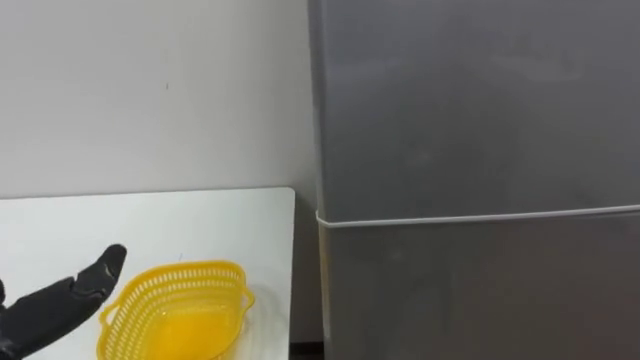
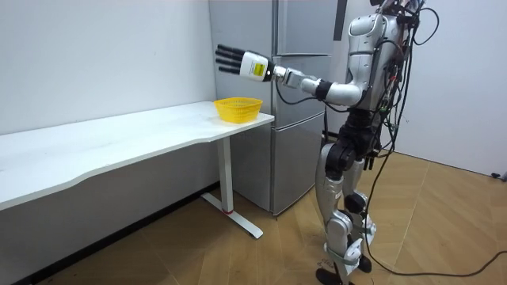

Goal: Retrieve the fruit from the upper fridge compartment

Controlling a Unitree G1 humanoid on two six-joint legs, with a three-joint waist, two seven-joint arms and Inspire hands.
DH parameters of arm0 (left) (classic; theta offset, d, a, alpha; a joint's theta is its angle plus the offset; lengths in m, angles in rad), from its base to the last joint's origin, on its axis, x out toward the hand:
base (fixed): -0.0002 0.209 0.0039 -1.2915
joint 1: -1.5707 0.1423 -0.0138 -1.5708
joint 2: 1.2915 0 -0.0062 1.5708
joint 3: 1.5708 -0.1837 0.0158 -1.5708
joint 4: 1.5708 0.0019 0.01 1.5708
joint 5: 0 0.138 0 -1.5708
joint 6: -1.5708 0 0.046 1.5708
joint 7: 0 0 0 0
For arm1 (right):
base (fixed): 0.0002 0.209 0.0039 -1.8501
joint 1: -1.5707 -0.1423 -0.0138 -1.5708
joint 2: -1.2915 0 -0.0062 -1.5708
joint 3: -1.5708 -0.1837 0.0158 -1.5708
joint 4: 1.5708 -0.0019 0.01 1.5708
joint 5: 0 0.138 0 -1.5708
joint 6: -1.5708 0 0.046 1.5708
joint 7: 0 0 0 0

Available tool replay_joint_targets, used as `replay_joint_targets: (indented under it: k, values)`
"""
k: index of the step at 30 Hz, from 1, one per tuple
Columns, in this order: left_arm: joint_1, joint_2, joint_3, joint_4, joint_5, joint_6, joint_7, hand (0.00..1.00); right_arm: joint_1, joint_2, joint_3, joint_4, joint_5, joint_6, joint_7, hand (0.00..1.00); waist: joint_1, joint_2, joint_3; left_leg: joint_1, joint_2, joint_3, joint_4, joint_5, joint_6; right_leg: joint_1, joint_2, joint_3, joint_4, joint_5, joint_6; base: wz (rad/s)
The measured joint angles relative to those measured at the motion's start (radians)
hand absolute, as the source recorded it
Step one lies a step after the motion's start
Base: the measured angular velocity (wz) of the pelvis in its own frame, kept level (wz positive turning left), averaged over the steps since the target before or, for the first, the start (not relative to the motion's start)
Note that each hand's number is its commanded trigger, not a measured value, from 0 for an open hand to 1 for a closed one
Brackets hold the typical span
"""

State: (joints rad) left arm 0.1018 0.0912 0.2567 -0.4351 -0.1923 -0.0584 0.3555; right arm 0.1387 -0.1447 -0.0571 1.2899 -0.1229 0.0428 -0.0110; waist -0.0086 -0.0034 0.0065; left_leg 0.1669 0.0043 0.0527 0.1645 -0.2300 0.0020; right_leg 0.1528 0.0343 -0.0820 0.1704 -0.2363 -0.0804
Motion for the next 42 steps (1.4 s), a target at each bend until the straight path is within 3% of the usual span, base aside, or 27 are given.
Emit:
replay_joint_targets:
  k: [7,14,25,35,42]
  values:
    - [-0.018,0.000,-0.064,-0.082,-0.116,0.008,-0.144,0.00,-0.003,-0.001,0.036,0.005,-0.006,0.002,0.004,0.00,-0.019,-0.001,-0.0041,-0.017,0.002,0.002,0.002,0.000,0.000,-0.018,0.001,0.002,0.004,0.004,0.000,0.00]
    - [-0.069,0.000,-0.070,-0.087,-0.171,0.014,-0.263,0.00,0.003,-0.002,0.037,0.008,-0.014,0.014,0.029,0.00,-0.022,0.003,-0.0051,-0.016,0.002,0.005,0.001,0.000,0.000,-0.026,0.002,0.018,0.016,0.006,0.003,-0.07]
    - [-0.116,0.003,-0.095,-0.116,-0.212,0.039,-0.330,0.00,0.002,-0.001,0.047,0.006,-0.021,0.043,-0.003,0.00,-0.038,0.021,-0.0095,-0.015,0.000,0.013,0.002,0.000,0.000,-0.032,0.001,0.026,0.015,0.010,0.006,0.00]
    - [-0.134,0.005,-0.128,-0.116,-0.287,0.095,-0.414,0.00,0.004,0.019,0.080,0.006,-0.065,0.068,-0.009,0.00,-0.044,0.019,-0.0067,-0.023,0.000,0.019,0.002,0.000,0.000,-0.037,0.001,0.029,0.014,0.010,0.006,0.00]
    - [-0.144,0.013,-0.165,-0.117,-0.290,0.104,-0.449,0.00,0.003,0.019,0.104,-0.006,-0.079,0.069,-0.008,0.00,-0.044,0.016,-0.0052,-0.037,0.001,0.019,0.002,0.000,0.000,-0.049,0.001,0.029,0.018,0.010,0.006,0.00]
